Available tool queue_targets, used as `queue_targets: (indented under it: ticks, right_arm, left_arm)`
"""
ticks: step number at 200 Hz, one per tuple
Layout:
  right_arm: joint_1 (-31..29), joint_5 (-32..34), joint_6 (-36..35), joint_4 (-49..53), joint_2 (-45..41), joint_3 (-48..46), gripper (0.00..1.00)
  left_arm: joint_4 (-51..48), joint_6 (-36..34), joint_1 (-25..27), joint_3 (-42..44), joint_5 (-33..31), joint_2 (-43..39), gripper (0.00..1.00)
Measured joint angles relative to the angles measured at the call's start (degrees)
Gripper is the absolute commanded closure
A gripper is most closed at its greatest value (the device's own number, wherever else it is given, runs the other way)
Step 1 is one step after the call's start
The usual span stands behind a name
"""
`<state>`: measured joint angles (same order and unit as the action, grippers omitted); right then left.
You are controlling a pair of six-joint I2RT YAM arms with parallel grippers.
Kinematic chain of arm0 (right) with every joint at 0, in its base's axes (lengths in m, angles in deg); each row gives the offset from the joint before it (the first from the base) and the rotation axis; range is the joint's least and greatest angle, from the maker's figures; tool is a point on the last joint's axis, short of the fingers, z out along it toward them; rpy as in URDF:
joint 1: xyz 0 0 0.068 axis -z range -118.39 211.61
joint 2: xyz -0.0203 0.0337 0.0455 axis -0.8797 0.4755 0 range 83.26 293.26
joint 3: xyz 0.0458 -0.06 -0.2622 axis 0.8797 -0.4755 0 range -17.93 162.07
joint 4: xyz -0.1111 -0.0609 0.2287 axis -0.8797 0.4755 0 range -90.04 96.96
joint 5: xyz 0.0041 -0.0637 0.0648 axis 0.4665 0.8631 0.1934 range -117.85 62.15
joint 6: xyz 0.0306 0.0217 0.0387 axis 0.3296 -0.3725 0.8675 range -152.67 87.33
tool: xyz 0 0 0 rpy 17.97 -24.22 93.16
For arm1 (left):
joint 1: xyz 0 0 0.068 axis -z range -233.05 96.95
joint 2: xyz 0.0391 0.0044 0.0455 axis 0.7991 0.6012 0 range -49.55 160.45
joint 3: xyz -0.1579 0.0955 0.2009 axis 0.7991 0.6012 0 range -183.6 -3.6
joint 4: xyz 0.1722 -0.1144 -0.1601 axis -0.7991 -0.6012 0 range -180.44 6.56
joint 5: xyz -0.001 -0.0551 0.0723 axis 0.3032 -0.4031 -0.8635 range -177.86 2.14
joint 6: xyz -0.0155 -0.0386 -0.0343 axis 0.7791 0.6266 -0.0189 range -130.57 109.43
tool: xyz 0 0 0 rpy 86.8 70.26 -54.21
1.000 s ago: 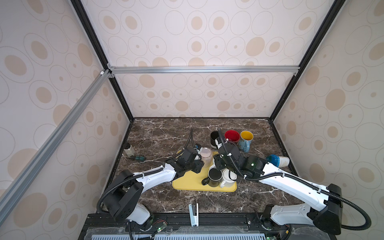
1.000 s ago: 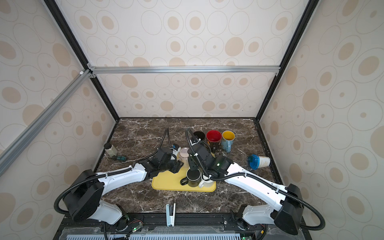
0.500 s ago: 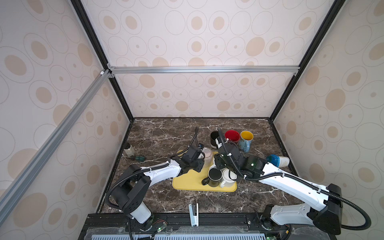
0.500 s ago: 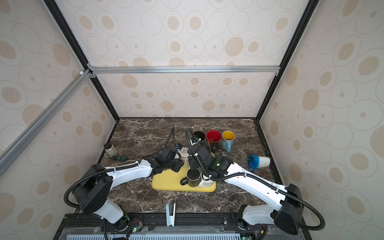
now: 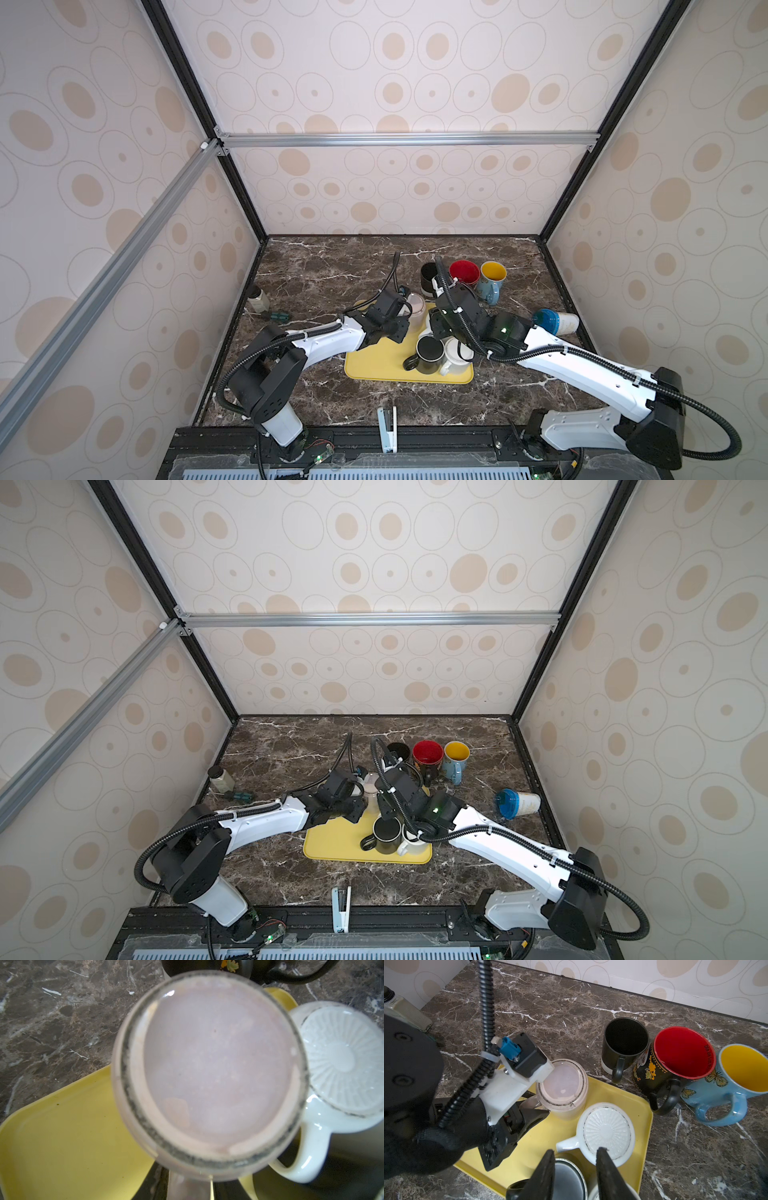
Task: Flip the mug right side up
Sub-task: 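Close the left gripper on the base of the pink mug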
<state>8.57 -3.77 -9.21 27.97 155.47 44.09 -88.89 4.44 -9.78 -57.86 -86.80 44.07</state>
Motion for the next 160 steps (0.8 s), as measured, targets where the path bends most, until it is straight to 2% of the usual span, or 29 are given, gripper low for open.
queue_targets:
  ticks: [86,104,122,135,160]
  right_arm:
    - [0.0,0.1,0.0,-0.1,0.0,0.0,0.64]
    - [0.0,0.1,0.1,0.0,-0.3,-0.1,0.64]
    - [0.0,0.0,0.6,-0.2,-1.3,-1.0,0.64]
    - [0.0,-0.1,0.9,-0.5,-2.1,-2.1,0.65]
    - [0.0,-0.5,1.0,-1.5,-2.3,-3.2,0.65]
  left_arm:
    - [-0.9,-0.3,0.0,-2.1,-0.6,1.0,0.77]
    - [-1.1,-0.3,0.1,-2.2,-1.0,1.0,0.86]
    - [-1.0,-0.2,0.1,-2.5,-1.2,1.3,0.90]
    - [-1.0,-0.2,0.1,-2.6,-1.3,1.5,1.00]
    - [-1.0,0.3,0.2,-2.7,-1.6,1.5,1.00]
